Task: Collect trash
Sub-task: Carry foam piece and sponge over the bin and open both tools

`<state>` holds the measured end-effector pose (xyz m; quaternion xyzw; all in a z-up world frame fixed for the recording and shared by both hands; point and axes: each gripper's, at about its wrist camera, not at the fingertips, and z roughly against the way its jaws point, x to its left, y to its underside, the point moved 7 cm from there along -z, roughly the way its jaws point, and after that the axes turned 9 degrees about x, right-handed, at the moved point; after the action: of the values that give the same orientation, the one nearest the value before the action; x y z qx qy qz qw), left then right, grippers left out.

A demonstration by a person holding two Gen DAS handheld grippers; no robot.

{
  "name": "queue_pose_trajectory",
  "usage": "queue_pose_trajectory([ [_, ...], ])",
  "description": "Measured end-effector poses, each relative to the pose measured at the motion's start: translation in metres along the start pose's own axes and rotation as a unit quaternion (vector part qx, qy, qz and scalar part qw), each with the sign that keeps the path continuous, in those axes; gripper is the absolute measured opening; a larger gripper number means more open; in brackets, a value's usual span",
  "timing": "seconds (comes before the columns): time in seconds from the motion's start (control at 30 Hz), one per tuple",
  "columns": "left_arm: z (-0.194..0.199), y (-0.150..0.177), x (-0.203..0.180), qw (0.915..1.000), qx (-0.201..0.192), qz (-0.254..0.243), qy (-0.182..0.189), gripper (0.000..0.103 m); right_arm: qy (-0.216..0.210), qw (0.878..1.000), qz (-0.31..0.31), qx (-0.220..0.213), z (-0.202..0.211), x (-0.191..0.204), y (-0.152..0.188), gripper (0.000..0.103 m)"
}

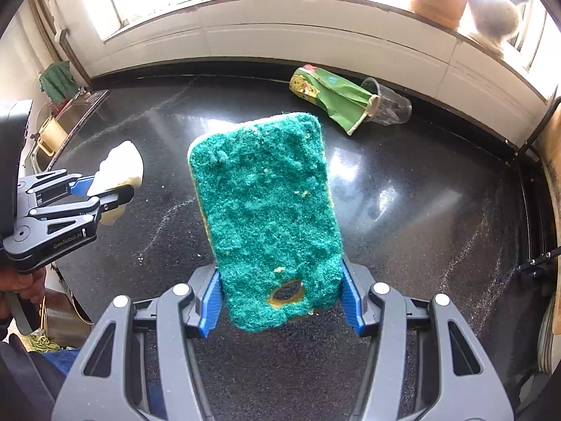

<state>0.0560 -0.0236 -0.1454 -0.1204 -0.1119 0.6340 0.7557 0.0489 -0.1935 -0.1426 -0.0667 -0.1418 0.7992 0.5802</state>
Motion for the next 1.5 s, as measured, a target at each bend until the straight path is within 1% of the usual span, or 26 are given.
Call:
queue_pose_trajectory([
  [0.1, 0.005, 0.006, 0.012, 0.9999, -0.004, 0.016, -0.003, 0.033, -0.002, 1.0, 0.013, -0.001, 0.001, 0.012, -0.002, 0.055],
  [0.2, 0.012, 0.017, 0.031, 0.9991, -0.011, 0.04, -0.008, 0.033, -0.005, 0.999, 0.036, -0.001, -0.001, 0.034, -0.007, 0.055],
  [0.3, 0.018, 0.033, 0.057, 0.9969, -0.021, 0.073, -0.02, 0.033, -0.015, 0.997, 0.07, 0.003, -0.009, 0.065, -0.013, 0.056],
  [0.4, 0.023, 0.058, 0.09, 0.9923, -0.023, 0.117, -0.035, 0.033, -0.035, 0.993, 0.112, 0.013, -0.022, 0.108, -0.019, 0.056],
  [0.47, 0.027, 0.083, 0.117, 0.9861, -0.022, 0.156, -0.052, 0.033, -0.054, 0.987, 0.152, 0.027, -0.033, 0.148, -0.019, 0.056],
  [0.5, 0.029, 0.092, 0.126, 0.9838, -0.021, 0.167, -0.062, 0.033, -0.063, 0.981, 0.178, 0.033, -0.038, 0.171, -0.017, 0.056],
  [0.53, 0.032, 0.107, 0.14, 0.9801, -0.019, 0.183, -0.074, 0.033, -0.069, 0.976, 0.202, 0.037, -0.042, 0.191, -0.013, 0.056],
  [0.6, 0.038, 0.133, 0.163, 0.972, -0.018, 0.217, -0.087, 0.033, -0.084, 0.963, 0.251, 0.047, -0.048, 0.232, -0.005, 0.056],
  [0.63, 0.042, 0.155, 0.18, 0.9643, -0.018, 0.248, -0.091, 0.033, -0.096, 0.953, 0.282, 0.052, -0.051, 0.259, 0.001, 0.056],
  [0.67, 0.043, 0.168, 0.189, 0.9593, -0.018, 0.265, -0.095, 0.033, -0.106, 0.942, 0.313, 0.058, -0.054, 0.286, 0.007, 0.056],
  [0.7, 0.047, 0.19, 0.204, 0.9496, -0.016, 0.295, -0.105, 0.033, -0.113, 0.934, 0.333, 0.062, -0.056, 0.305, 0.012, 0.056],
  [0.73, 0.049, 0.206, 0.213, 0.9428, -0.016, 0.314, -0.11, 0.033, -0.126, 0.92, 0.366, 0.067, -0.058, 0.334, 0.02, 0.056],
  [0.8, 0.05, 0.244, 0.234, 0.9247, -0.009, 0.362, -0.117, 0.033, -0.144, 0.895, 0.416, 0.078, -0.061, 0.384, 0.036, 0.056],
  [0.87, 0.051, 0.289, 0.257, 0.9012, 0.004, 0.414, -0.128, 0.033, -0.159, 0.876, 0.447, 0.091, -0.064, 0.422, 0.044, 0.056],
  [0.9, 0.051, 0.304, 0.265, 0.8928, 0.007, 0.431, -0.132, 0.033, -0.166, 0.866, 0.462, 0.097, -0.066, 0.441, 0.05, 0.056],
  [0.93, 0.051, 0.321, 0.274, 0.8829, 0.009, 0.45, -0.135, 0.033, -0.174, 0.853, 0.482, 0.103, -0.067, 0.465, 0.057, 0.056],
  [1.0, 0.051, 0.35, 0.29, 0.8637, 0.01, 0.485, -0.136, 0.033, -0.183, 0.835, 0.507, 0.112, -0.071, 0.498, 0.068, 0.056],
  [1.03, 0.05, 0.367, 0.299, 0.8522, 0.011, 0.505, -0.135, 0.033, -0.19, 0.825, 0.519, 0.121, -0.074, 0.52, 0.075, 0.056],
  [1.07, 0.048, 0.383, 0.308, 0.8414, 0.013, 0.523, -0.133, 0.033, -0.195, 0.818, 0.525, 0.127, -0.076, 0.533, 0.079, 0.056],
  [1.1, 0.047, 0.393, 0.312, 0.834, 0.014, 0.535, -0.133, 0.033, -0.201, 0.812, 0.531, 0.134, -0.079, 0.546, 0.082, 0.056],
  [1.13, 0.043, 0.407, 0.319, 0.8228, 0.015, 0.553, -0.132, 0.033, -0.204, 0.807, 0.535, 0.143, -0.084, 0.562, 0.086, 0.056],
  [1.2, 0.037, 0.431, 0.335, 0.8053, 0.015, 0.58, -0.124, 0.033, -0.207, 0.801, 0.54, 0.159, -0.093, 0.59, 0.093, 0.056],
  [1.27, 0.032, 0.445, 0.345, 0.7952, 0.016, 0.594, -0.121, 0.033, -0.205, 0.797, 0.542, 0.168, -0.1, 0.608, 0.097, 0.056],
  [1.33, 0.029, 0.459, 0.351, 0.7897, 0.017, 0.602, -0.12, 0.033, -0.2, 0.795, 0.546, 0.174, -0.107, 0.624, 0.099, 0.056],
  [1.43, 0.024, 0.467, 0.359, 0.7889, 0.018, 0.603, -0.119, 0.034, -0.195, 0.793, 0.549, 0.179, -0.115, 0.642, 0.099, 0.056],
  [1.5, 0.022, 0.469, 0.364, 0.7925, 0.014, 0.599, -0.114, 0.036, -0.193, 0.793, 0.549, 0.18, -0.117, 0.647, 0.098, 0.059],
])
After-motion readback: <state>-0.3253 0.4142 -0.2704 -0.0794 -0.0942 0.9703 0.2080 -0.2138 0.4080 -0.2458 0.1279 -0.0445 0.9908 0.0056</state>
